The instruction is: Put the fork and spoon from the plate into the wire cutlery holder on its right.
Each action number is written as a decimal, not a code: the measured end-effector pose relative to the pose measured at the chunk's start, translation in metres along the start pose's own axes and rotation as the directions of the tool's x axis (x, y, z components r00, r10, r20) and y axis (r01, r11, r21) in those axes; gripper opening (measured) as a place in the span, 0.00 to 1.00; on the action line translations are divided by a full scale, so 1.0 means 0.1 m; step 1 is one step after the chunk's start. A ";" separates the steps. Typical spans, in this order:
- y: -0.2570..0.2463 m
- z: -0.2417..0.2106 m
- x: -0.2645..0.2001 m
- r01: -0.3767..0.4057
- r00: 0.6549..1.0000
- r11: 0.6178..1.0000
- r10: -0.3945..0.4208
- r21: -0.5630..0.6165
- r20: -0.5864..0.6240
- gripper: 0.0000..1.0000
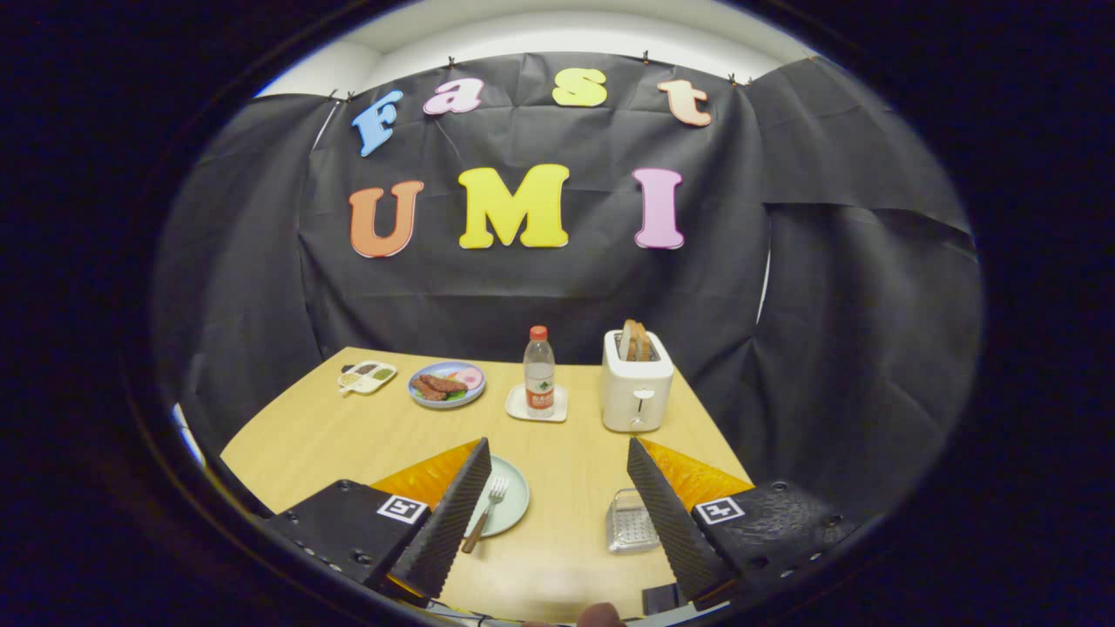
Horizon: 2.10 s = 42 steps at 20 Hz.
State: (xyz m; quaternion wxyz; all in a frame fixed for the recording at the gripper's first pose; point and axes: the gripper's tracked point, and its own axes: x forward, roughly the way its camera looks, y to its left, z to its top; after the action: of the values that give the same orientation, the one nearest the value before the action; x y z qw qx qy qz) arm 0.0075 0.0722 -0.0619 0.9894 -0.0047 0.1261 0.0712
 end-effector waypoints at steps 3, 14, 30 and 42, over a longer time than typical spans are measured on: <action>0.22 -0.14 0.11 -0.019 0.998 1.000 0.020 0.023 -0.055 0.95; 0.90 -1.11 0.88 -0.064 0.946 0.997 0.045 -0.049 -0.320 0.96; 1.03 -2.10 1.68 0.025 0.818 0.999 -0.046 -0.045 -0.573 0.45; 0.79 -1.65 1.36 -0.042 0.779 0.997 -0.012 -0.072 -0.627 0.02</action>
State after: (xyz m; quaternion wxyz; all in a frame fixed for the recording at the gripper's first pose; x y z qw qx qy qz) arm 0.0854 0.1653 -0.2551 0.8895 -0.0674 0.4451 0.0784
